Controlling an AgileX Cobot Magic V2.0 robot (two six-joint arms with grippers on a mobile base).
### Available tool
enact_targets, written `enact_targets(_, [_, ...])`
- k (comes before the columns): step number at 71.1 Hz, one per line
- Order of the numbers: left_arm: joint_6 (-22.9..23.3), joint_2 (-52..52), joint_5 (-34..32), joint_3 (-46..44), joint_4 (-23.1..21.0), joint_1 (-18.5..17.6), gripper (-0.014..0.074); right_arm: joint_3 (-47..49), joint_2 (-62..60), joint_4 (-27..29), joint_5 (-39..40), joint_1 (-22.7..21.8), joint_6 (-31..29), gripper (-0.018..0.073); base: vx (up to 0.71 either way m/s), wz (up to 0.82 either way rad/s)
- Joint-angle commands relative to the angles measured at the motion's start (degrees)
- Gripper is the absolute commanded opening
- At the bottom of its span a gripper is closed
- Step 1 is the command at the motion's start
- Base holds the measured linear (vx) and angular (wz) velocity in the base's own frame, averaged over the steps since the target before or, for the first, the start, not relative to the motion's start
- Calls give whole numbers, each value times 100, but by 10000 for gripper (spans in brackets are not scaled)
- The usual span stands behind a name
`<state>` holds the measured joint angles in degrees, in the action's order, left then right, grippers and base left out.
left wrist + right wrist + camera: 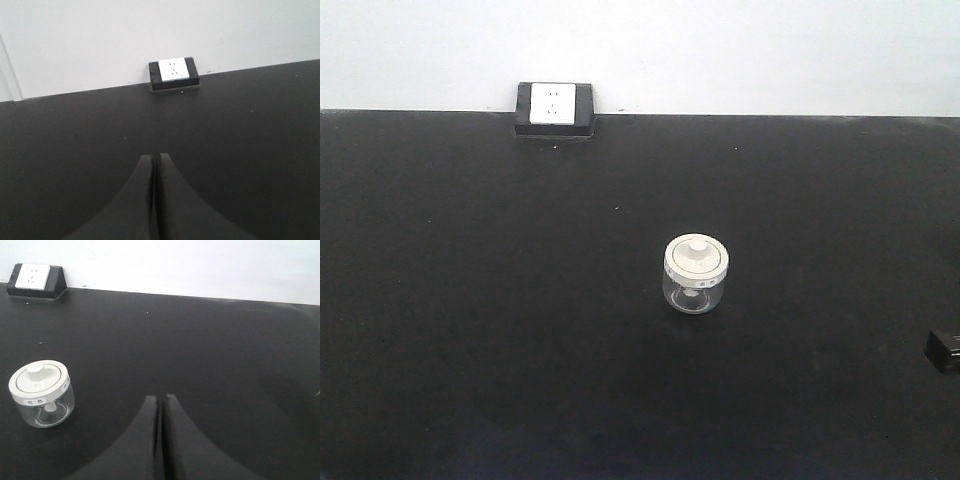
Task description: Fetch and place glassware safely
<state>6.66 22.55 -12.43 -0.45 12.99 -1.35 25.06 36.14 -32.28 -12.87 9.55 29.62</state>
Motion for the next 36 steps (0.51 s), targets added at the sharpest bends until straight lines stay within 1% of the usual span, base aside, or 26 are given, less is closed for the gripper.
enact_targets(1, [44, -691, -383, 400, -66, -14, -7, 157, -17, -118, 326, -20, -62, -4, 0, 0])
enact_targets(2, [44, -804, -329, 411, -66, -14, -7, 157, -17, -118, 326, -20, -62, -4, 0, 0])
enact_targets(5, [37, -1131, 322, 349, -61, -14, -7, 157, -17, -118, 326, -20, -62, -4, 0, 0])
enact_targets(8, [37, -1380, 754, 315, -61, -14, -7, 157, -17, -118, 326, -20, -62, -4, 0, 0])
enact_targets(20, [37, -2438, 1712, 335, -66, -14, -7, 157, -17, -118, 326, -20, -62, -4, 0, 0])
enact_targets(36, [43, -2395, 1878, 335, -114, -19, -7, 157, -13, -118, 312, -20, -62, -4, 0, 0])
